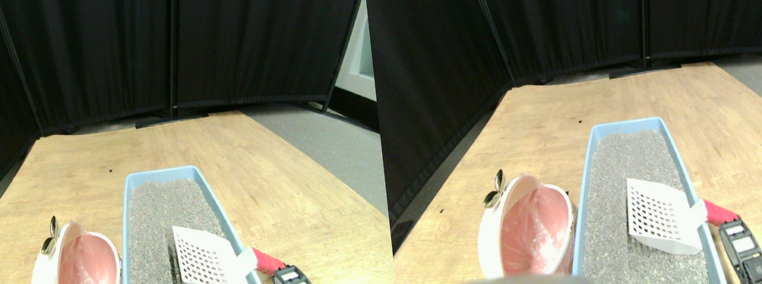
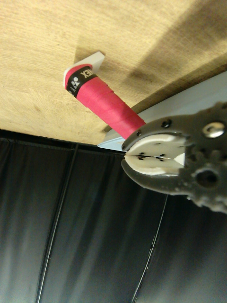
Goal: Scoop (unimanual)
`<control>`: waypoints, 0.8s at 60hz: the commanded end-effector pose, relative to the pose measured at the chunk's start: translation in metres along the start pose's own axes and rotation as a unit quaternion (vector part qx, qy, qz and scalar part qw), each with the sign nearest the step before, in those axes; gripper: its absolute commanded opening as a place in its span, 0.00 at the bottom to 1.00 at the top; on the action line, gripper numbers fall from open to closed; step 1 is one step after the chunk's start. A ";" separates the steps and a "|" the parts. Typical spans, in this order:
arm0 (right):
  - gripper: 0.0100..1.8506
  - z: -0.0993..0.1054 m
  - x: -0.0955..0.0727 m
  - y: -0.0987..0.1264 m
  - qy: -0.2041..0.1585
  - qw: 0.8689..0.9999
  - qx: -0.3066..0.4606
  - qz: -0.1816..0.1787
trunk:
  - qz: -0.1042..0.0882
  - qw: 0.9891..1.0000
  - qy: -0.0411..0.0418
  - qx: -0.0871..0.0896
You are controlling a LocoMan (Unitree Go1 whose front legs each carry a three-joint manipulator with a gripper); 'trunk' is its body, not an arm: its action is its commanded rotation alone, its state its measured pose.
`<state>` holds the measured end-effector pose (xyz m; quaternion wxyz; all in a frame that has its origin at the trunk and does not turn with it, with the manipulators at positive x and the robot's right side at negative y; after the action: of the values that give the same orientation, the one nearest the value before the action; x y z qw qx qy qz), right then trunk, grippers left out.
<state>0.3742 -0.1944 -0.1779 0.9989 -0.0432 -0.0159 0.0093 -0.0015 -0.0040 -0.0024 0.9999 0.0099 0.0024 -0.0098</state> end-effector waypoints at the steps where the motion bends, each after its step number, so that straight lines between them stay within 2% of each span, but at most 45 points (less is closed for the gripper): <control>1: 0.22 0.007 0.000 -0.001 -0.021 1.000 -0.004 -0.002 | 0.001 1.000 0.000 -0.002; 2: 0.22 0.007 0.000 -0.001 -0.021 1.000 -0.004 -0.002 | 0.001 1.000 -0.002 -0.002; 30: 0.20 0.008 0.004 -0.001 -0.051 0.998 0.023 0.002 | -0.003 1.000 -0.001 -0.002; 36: 0.26 0.004 0.007 -0.004 -0.073 0.995 0.059 0.016 | -0.005 1.000 0.001 -0.001; 48: 0.34 0.001 0.006 -0.010 -0.074 0.992 0.106 0.004 | -0.007 1.000 0.001 -0.001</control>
<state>0.3801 -0.2033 -0.1816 0.9958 0.0586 -0.0677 0.0185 -0.0006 -0.0038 -0.0028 0.9997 0.0173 0.0036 -0.0152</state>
